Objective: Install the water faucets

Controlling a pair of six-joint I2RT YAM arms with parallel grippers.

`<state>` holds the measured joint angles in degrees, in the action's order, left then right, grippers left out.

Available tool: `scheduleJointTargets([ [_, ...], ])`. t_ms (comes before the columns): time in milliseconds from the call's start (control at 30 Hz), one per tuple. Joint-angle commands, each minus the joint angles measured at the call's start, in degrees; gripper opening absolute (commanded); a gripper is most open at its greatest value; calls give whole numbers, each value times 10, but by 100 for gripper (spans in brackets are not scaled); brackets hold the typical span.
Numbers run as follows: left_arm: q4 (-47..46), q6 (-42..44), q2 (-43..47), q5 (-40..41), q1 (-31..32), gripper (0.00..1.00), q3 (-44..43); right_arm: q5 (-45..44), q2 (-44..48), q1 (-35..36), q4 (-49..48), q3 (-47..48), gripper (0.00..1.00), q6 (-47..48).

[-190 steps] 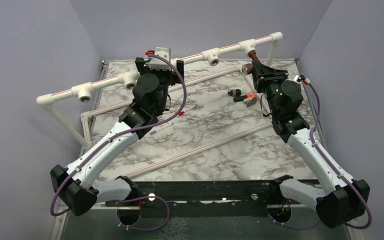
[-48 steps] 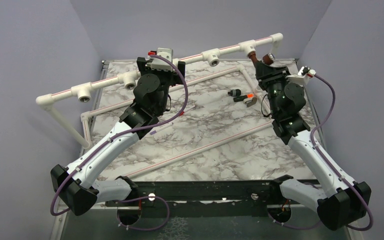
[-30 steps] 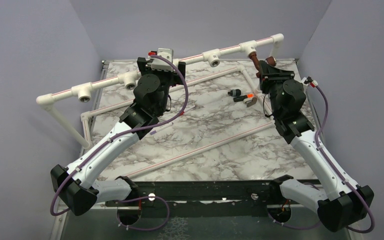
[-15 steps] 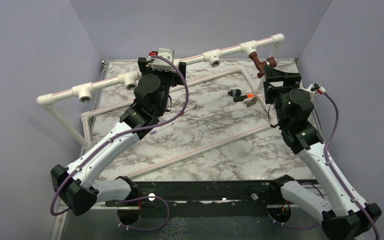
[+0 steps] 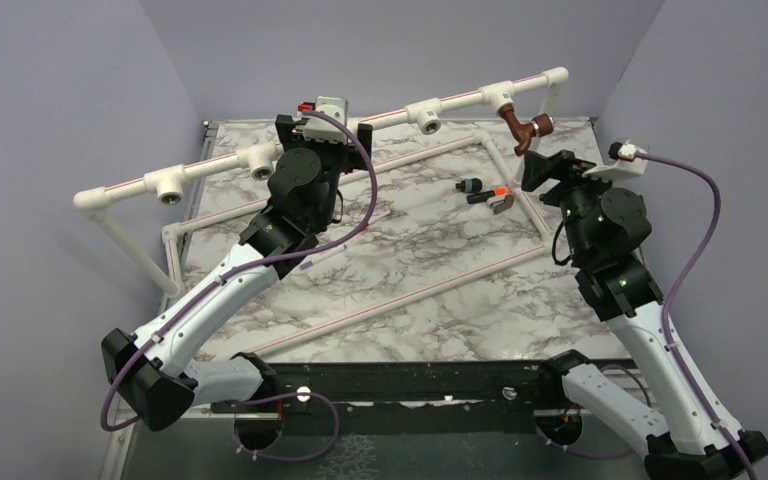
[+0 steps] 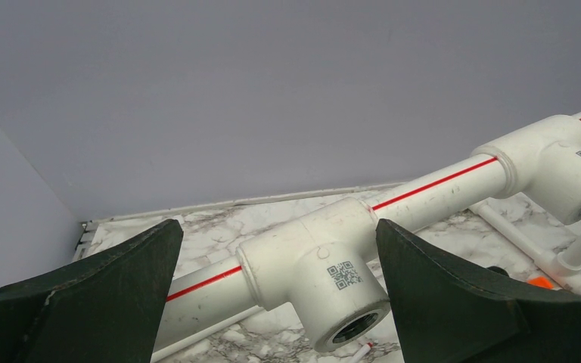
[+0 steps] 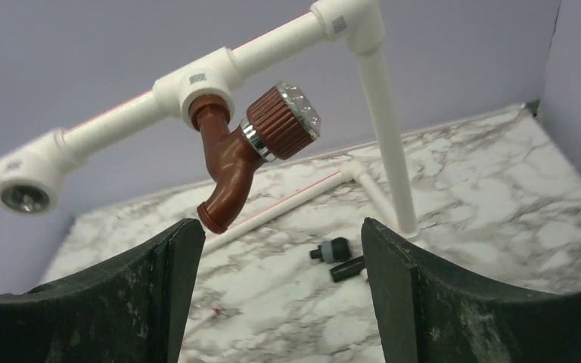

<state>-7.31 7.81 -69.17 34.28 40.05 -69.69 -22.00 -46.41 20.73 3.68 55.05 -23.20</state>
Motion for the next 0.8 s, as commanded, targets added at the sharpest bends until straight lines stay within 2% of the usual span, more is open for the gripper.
scheduleJointTargets([
  [0, 78, 4, -16, 28, -9, 99, 21, 106, 8, 2, -7, 23, 82, 315],
  [100, 78, 4, -16, 27, -8, 99, 21, 167, 17, 2, 13, 14, 81, 501],
  [167, 77, 4, -14, 26, -9, 99, 21, 212, 30, 3, 34, -8, 81, 665],
  [233, 78, 3, -14, 26, -8, 99, 21, 217, 45, 3, 27, -35, 83, 767],
  [400, 78, 1, -15, 22, -9, 99, 21, 186, 30, 3, -30, -62, 84, 929],
  [667, 78, 2, -8, 24, -8, 99, 20, 154, -19, 4, -231, -111, 85, 1137],
  [767, 77, 3, -8, 24, -9, 99, 21, 161, -37, 5, -283, -117, 85, 1182],
])
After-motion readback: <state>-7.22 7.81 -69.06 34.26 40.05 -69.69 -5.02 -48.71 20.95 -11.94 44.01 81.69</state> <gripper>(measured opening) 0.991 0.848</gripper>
